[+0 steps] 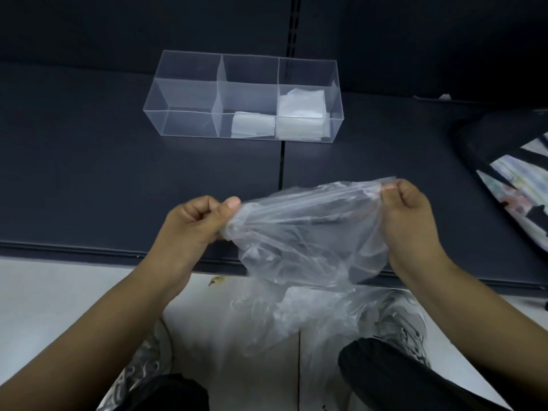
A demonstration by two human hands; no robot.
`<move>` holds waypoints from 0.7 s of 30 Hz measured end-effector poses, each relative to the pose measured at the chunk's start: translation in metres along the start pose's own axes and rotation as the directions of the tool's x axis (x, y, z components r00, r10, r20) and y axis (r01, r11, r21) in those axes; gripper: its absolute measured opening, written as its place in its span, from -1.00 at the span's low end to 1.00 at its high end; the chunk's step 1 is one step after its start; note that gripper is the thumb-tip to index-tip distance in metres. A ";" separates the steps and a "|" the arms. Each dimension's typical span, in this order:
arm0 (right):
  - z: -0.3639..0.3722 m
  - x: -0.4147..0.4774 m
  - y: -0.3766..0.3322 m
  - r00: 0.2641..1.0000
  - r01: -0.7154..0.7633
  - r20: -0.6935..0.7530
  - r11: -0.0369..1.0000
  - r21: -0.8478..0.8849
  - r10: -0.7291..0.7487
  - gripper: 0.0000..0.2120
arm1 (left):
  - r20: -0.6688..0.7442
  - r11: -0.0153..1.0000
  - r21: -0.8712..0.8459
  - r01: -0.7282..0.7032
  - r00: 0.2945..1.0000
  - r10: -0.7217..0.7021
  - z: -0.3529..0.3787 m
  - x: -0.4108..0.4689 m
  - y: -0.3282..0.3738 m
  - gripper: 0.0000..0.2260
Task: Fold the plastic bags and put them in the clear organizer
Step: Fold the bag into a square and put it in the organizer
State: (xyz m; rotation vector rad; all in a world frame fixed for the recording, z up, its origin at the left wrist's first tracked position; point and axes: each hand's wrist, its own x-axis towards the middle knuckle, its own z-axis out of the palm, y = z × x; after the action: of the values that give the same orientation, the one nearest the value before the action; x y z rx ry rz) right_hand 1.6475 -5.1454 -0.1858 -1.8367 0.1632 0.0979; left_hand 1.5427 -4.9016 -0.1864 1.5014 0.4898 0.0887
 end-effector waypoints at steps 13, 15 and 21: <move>0.033 -0.006 -0.039 0.815 0.397 0.499 0.911 -0.109 -0.295 -0.79 | 0.301 0.926 0.313 -0.213 0.946 0.116 0.058 0.026 0.040 -0.78; 0.027 0.008 -0.035 0.839 0.379 0.482 0.906 -0.187 -0.251 -0.75 | 0.125 0.937 0.300 -0.180 0.981 0.148 0.047 0.037 0.033 -0.88; -0.017 0.062 -0.009 0.948 0.254 0.299 0.832 -0.493 -0.113 -0.71 | -0.253 0.901 0.432 -0.035 0.954 0.159 0.001 0.058 -0.003 -0.60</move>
State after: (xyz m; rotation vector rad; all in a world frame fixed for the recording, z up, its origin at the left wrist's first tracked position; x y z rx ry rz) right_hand 1.7098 -5.1627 -0.1819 -2.3579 -0.2558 0.2666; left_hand 1.5940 -4.8822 -0.2045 1.9563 0.6949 0.2961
